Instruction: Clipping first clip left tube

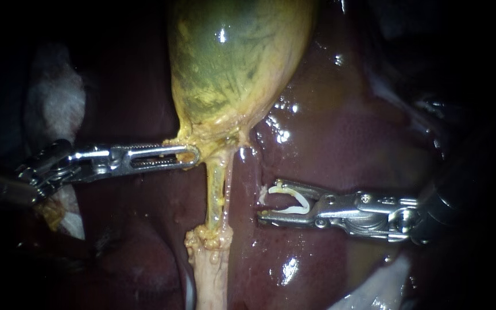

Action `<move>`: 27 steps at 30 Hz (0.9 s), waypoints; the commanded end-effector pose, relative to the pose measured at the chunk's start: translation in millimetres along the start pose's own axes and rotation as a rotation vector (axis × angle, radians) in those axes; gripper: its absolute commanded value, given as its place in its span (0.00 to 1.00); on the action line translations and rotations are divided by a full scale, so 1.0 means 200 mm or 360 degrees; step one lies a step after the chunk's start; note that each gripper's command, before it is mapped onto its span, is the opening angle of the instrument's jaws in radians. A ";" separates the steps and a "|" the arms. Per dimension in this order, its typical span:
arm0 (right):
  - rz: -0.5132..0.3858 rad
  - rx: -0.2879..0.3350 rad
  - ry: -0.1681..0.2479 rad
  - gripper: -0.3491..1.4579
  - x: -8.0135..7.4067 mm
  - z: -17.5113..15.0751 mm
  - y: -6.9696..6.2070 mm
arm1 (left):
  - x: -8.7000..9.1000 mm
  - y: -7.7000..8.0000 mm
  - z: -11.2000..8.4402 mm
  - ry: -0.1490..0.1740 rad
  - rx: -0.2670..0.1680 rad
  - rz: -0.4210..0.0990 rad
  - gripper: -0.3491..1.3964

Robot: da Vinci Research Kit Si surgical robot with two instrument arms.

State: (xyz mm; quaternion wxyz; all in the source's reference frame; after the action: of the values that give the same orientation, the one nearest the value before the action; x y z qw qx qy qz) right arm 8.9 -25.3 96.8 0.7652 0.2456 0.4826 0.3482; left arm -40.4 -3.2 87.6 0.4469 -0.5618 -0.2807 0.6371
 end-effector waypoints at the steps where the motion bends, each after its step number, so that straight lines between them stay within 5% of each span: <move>1: -0.0001 0.0001 0.0000 0.51 0.000 0.000 0.000 | 0.000 0.000 0.000 -0.0001 0.0003 0.0001 0.00; 27: 0.0026 -0.0002 0.0000 0.51 0.003 0.001 -0.003 | 0.001 0.003 0.000 -0.0001 0.0001 -0.0004 0.00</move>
State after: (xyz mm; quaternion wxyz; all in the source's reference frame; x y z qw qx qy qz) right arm 9.6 -25.1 96.1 0.7624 0.2480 0.4807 0.3554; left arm -40.5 -3.3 86.8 0.4477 -0.5611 -0.2816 0.6367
